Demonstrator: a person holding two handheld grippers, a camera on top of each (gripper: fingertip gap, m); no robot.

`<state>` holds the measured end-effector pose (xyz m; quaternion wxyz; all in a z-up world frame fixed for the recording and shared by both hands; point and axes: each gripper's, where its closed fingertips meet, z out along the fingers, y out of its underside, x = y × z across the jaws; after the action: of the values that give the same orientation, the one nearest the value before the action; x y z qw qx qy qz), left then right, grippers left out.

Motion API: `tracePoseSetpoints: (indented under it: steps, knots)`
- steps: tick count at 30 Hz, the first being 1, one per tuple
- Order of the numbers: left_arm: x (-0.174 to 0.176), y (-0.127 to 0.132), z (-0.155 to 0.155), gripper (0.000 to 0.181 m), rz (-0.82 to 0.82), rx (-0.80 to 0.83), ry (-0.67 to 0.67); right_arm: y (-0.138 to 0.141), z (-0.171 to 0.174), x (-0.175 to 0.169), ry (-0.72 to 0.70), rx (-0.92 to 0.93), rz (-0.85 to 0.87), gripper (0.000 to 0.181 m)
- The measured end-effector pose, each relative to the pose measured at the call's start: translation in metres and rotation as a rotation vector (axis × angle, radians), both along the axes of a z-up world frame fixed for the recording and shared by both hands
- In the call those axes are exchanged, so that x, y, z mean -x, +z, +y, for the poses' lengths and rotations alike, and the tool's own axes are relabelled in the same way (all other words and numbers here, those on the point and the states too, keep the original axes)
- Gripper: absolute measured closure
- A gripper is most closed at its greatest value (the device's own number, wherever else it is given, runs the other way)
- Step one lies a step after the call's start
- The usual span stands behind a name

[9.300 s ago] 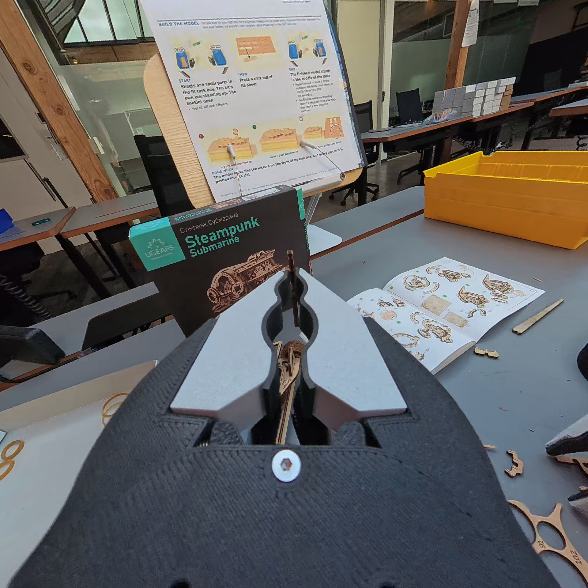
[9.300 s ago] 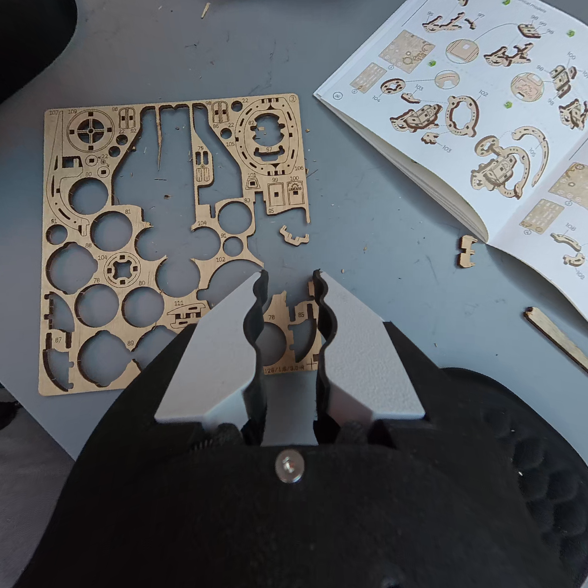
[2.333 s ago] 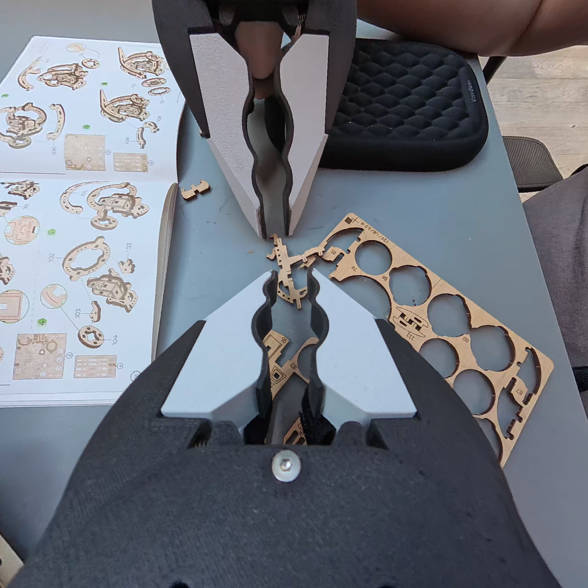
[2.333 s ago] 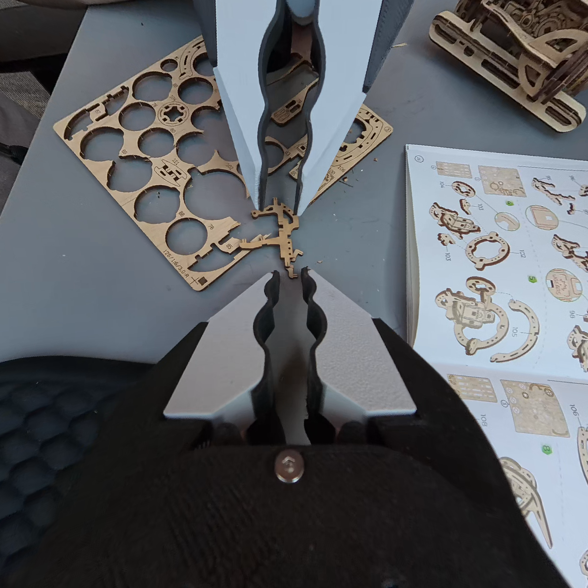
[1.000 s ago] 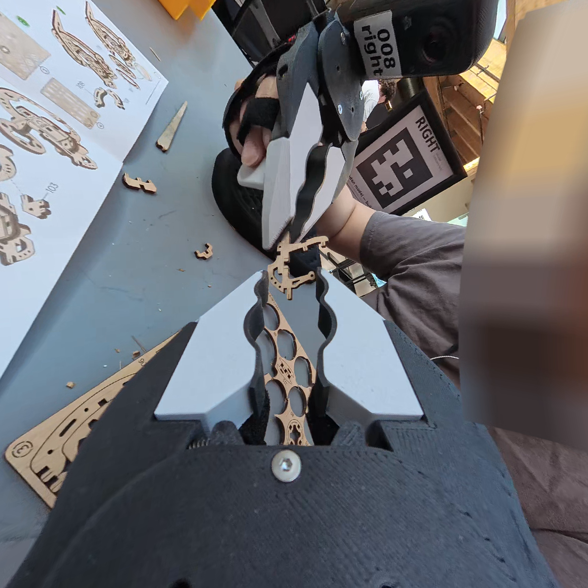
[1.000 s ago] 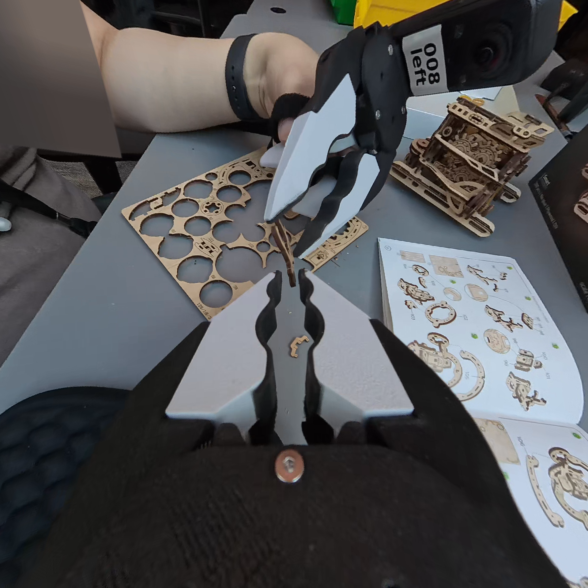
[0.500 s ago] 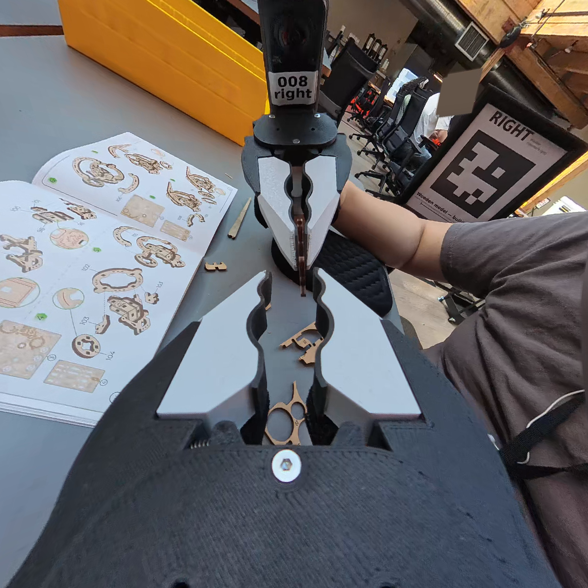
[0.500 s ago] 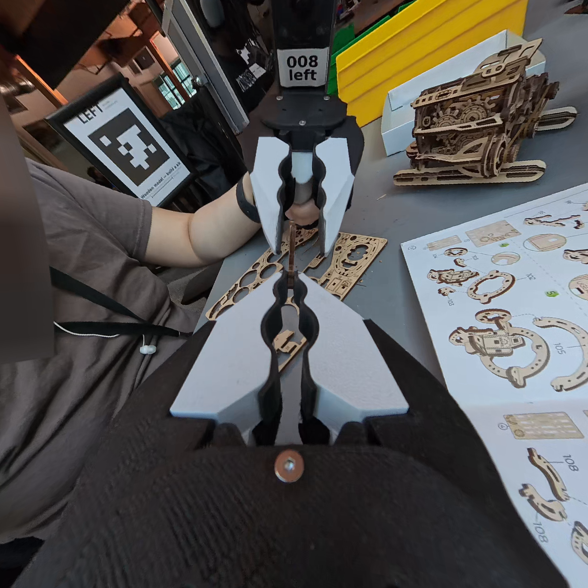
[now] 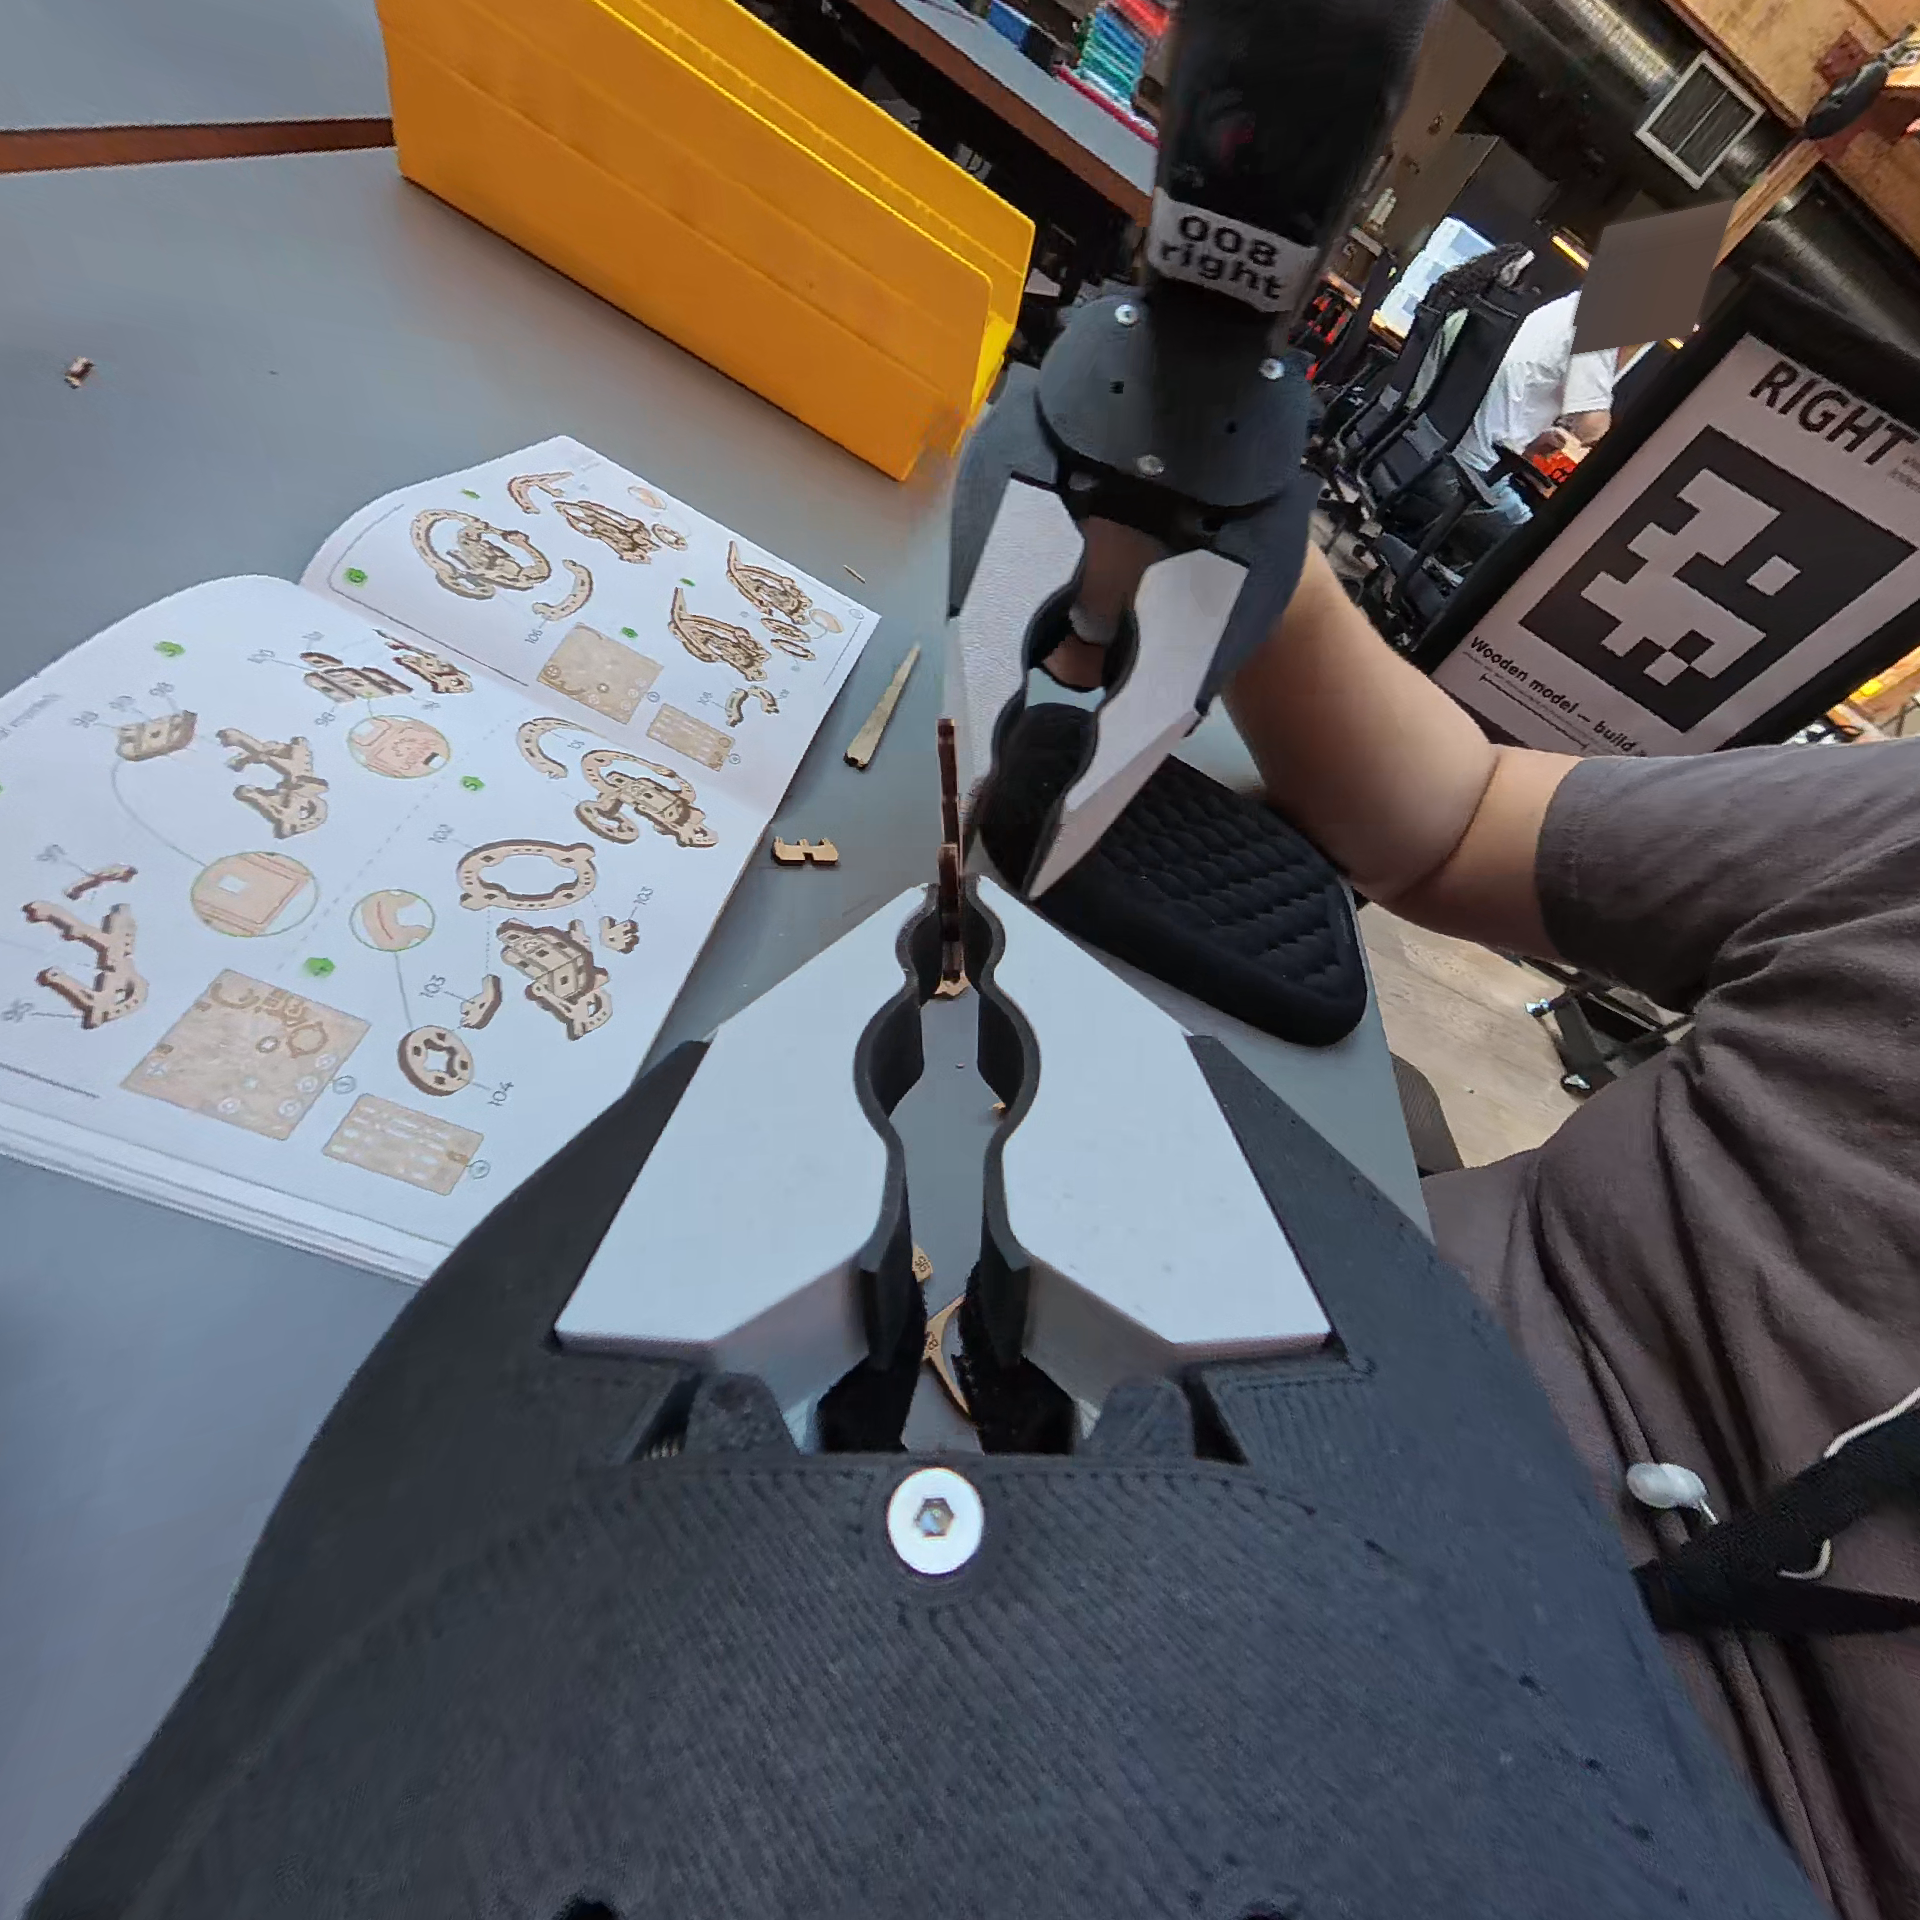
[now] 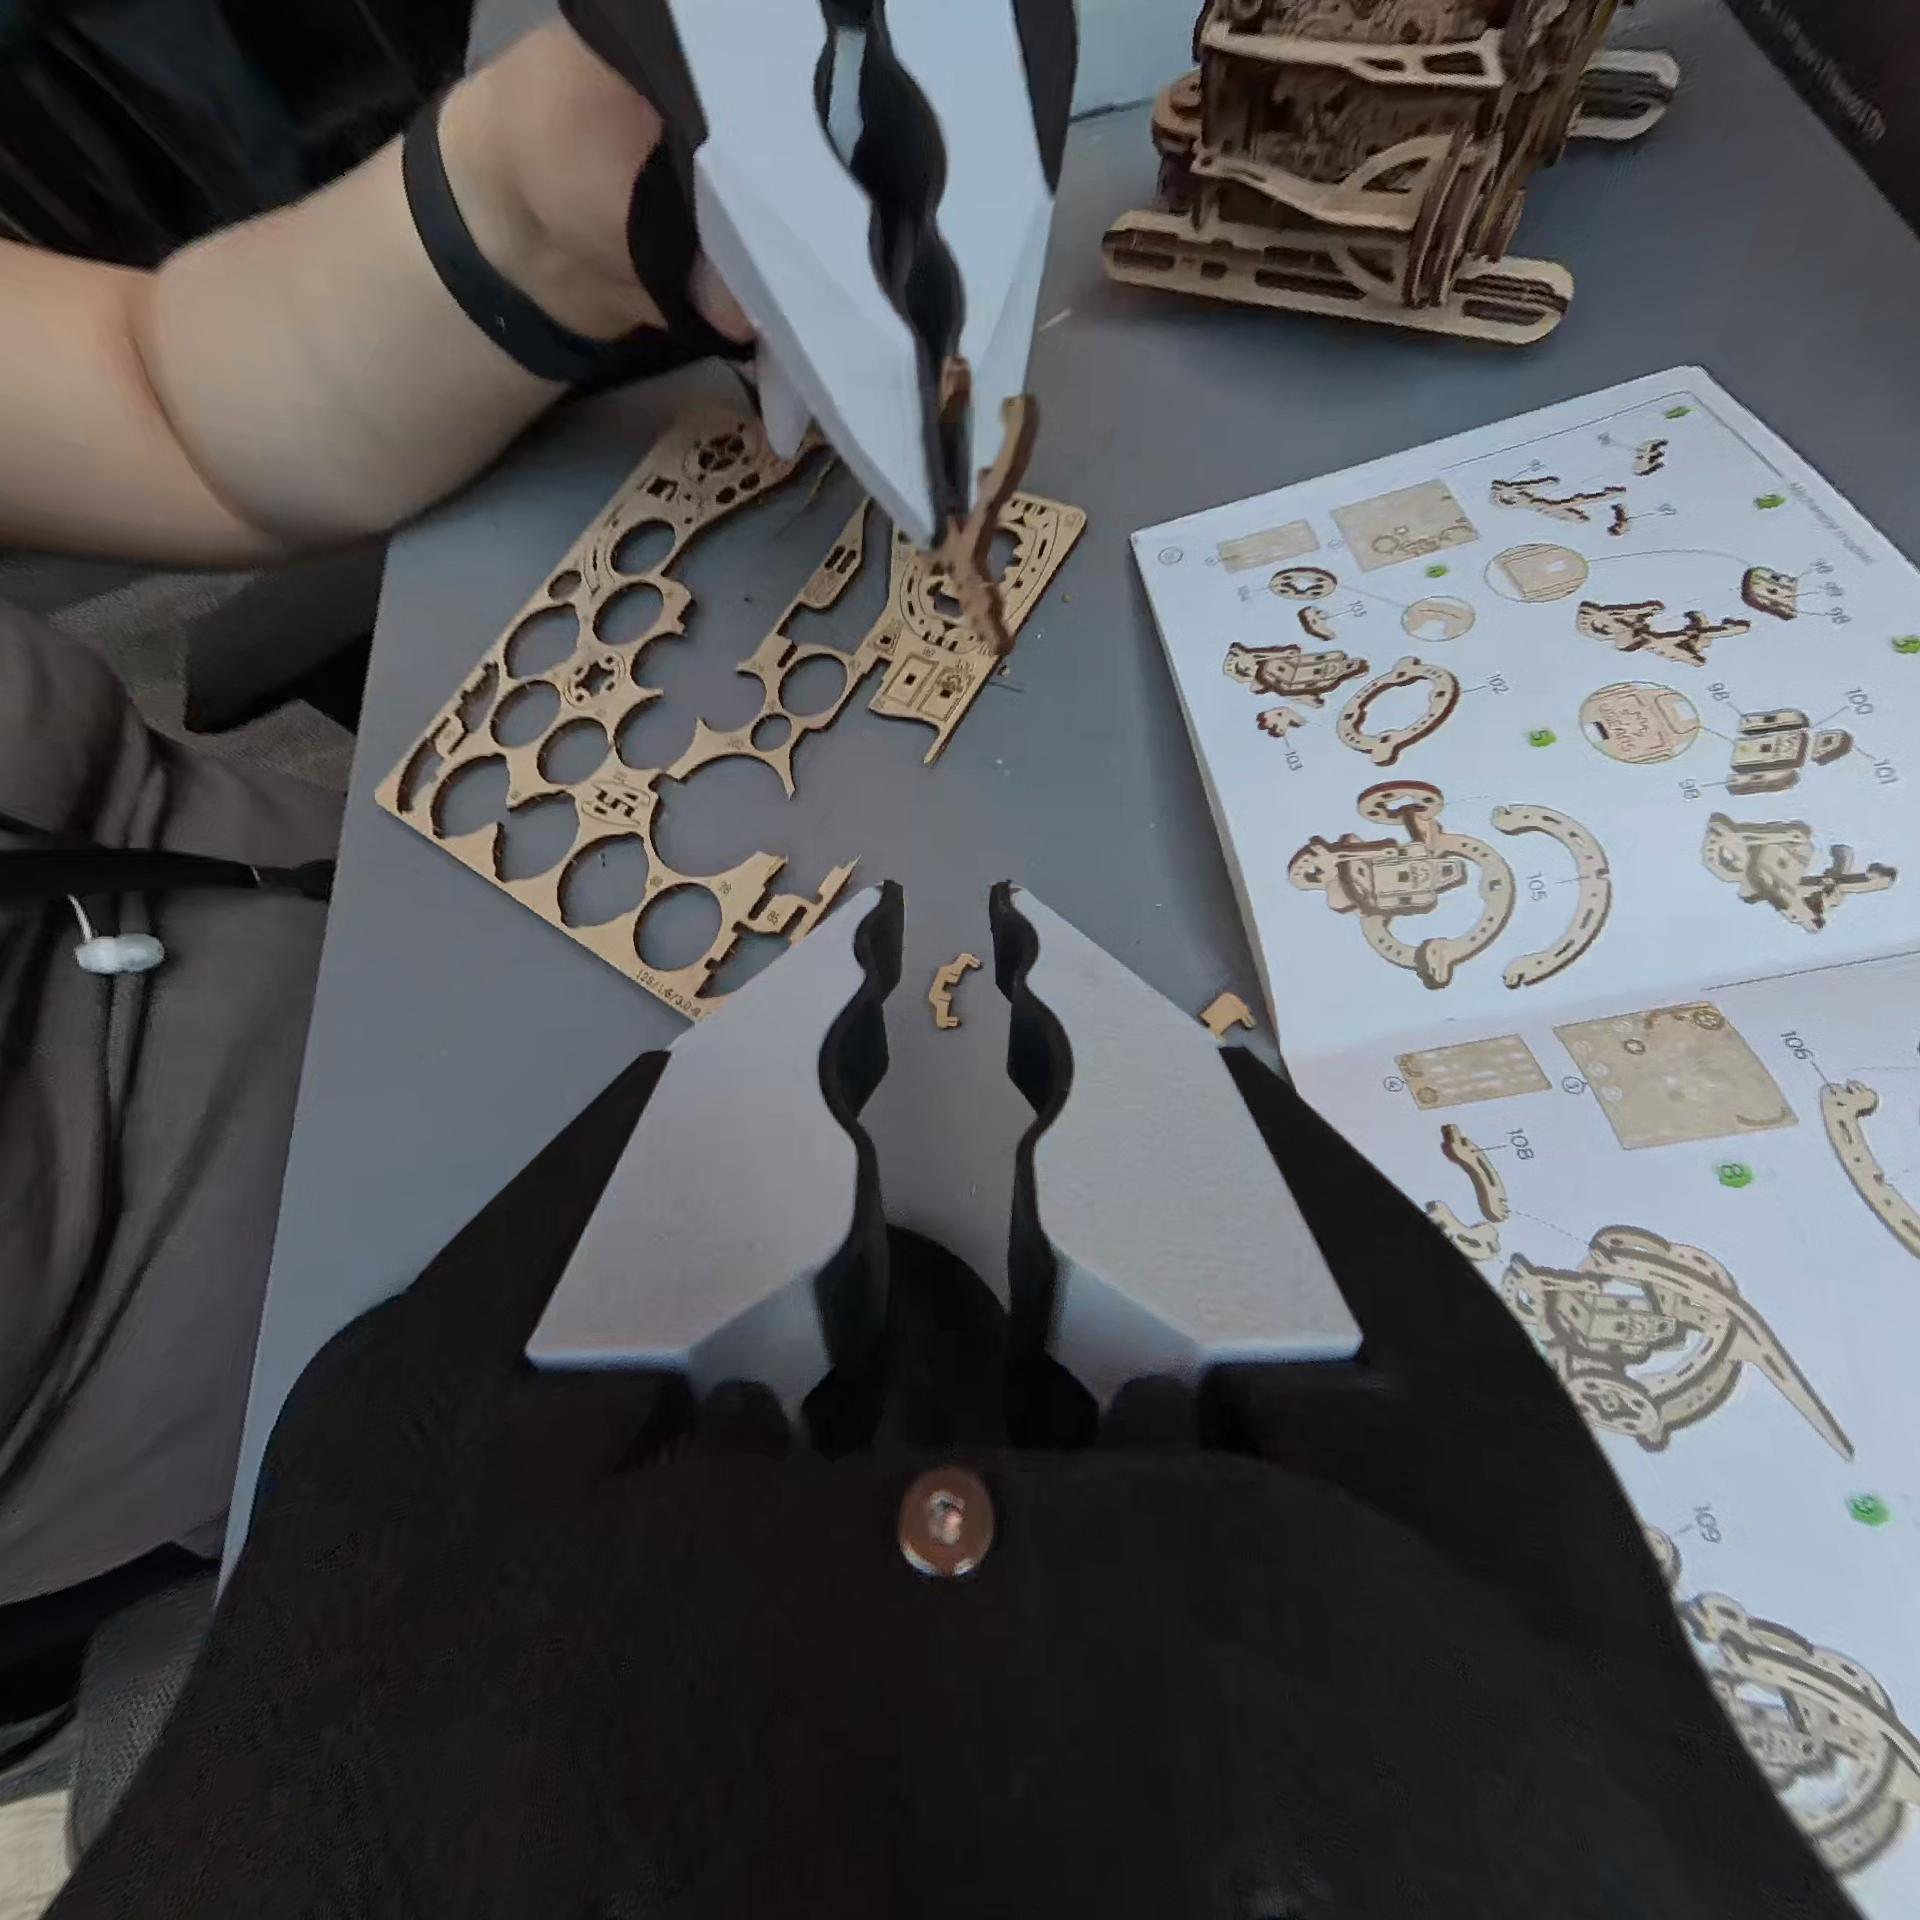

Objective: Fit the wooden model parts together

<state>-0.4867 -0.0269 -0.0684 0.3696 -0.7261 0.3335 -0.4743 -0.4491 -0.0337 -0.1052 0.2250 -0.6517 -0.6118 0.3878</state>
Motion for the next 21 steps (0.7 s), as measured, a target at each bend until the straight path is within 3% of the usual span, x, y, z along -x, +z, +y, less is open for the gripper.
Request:
tracePoseSetpoints:
  steps: [4, 9, 11, 14, 21]
  knots:
    - [0.004, 0.002, 0.002, 0.181, 0.012, -0.025, 0.014, -0.028, -0.007, -0.01, 0.061, -0.274, -0.23, 0.158]
    - [0.002, 0.002, 0.0, 0.181, 0.035, -0.05, 0.009, -0.048, 0.001, -0.013, 0.077, -0.365, -0.318, 0.153]
    - [0.002, 0.003, -0.001, 0.181, 0.033, -0.056, 0.003, -0.044, 0.004, -0.009, 0.067, -0.374, -0.278, 0.163]
    - [0.0, 0.006, -0.003, 0.181, 0.022, -0.072, -0.008, -0.043, 0.035, -0.005, -0.051, -0.523, -0.27, 0.175]
    - [0.0, 0.007, -0.004, 0.181, 0.028, -0.082, -0.008, -0.036, 0.037, -0.009, -0.112, -0.44, -0.265, 0.173]
